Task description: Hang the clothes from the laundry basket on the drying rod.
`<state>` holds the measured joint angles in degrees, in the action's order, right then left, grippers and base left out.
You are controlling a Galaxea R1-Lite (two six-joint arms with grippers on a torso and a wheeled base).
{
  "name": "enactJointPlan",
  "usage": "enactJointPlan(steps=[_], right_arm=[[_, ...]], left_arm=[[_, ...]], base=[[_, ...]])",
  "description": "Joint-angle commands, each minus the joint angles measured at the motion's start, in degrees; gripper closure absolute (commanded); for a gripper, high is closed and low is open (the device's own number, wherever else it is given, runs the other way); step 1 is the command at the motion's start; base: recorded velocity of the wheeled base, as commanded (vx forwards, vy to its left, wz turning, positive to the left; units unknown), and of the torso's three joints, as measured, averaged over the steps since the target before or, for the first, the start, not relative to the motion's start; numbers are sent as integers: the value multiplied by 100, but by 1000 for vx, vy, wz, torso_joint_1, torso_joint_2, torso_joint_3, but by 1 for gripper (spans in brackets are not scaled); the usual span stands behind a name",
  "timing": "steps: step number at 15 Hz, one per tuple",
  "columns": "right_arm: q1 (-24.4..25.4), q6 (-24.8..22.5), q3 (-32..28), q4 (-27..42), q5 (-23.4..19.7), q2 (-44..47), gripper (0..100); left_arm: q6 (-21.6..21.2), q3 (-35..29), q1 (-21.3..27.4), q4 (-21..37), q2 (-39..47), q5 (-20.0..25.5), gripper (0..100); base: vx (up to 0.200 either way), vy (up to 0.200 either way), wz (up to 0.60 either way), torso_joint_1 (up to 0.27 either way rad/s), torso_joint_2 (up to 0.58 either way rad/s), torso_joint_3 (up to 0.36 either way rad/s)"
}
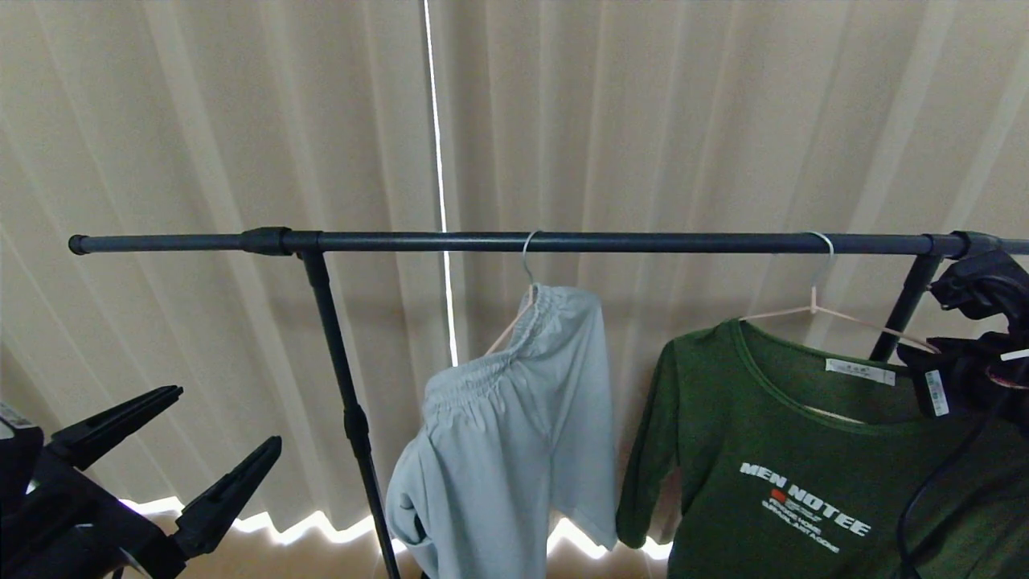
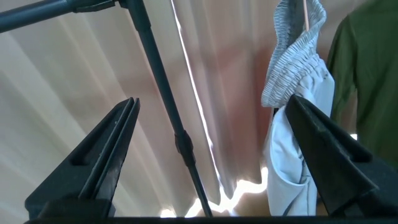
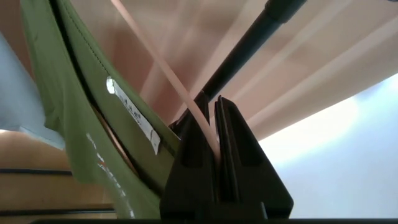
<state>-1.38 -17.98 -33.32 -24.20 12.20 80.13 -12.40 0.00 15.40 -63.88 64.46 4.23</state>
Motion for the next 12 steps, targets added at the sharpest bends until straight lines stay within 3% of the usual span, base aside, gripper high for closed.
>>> enactJointPlan(steps=[1,4,7,12], right_arm=[[6,23,194,-120,-25,-76,0],[190,23,528,-841,-34,-94,0],[296,23,809,-1456,-517,-199,0],[305,102,923,-1500,-1062,-692,0]], left_arm=[[1,0,-2,-2,5,-1,0],[1,0,-2,-2,22,-1,0],[1,0,-2,-2,22,-1,0],[-35,0,-2,-2,-57,-10,0]], base=[[0,0,0,0,0,0],[0,0,0,0,0,0],[0,0,0,0,0,0],[0,0,0,0,0,0]])
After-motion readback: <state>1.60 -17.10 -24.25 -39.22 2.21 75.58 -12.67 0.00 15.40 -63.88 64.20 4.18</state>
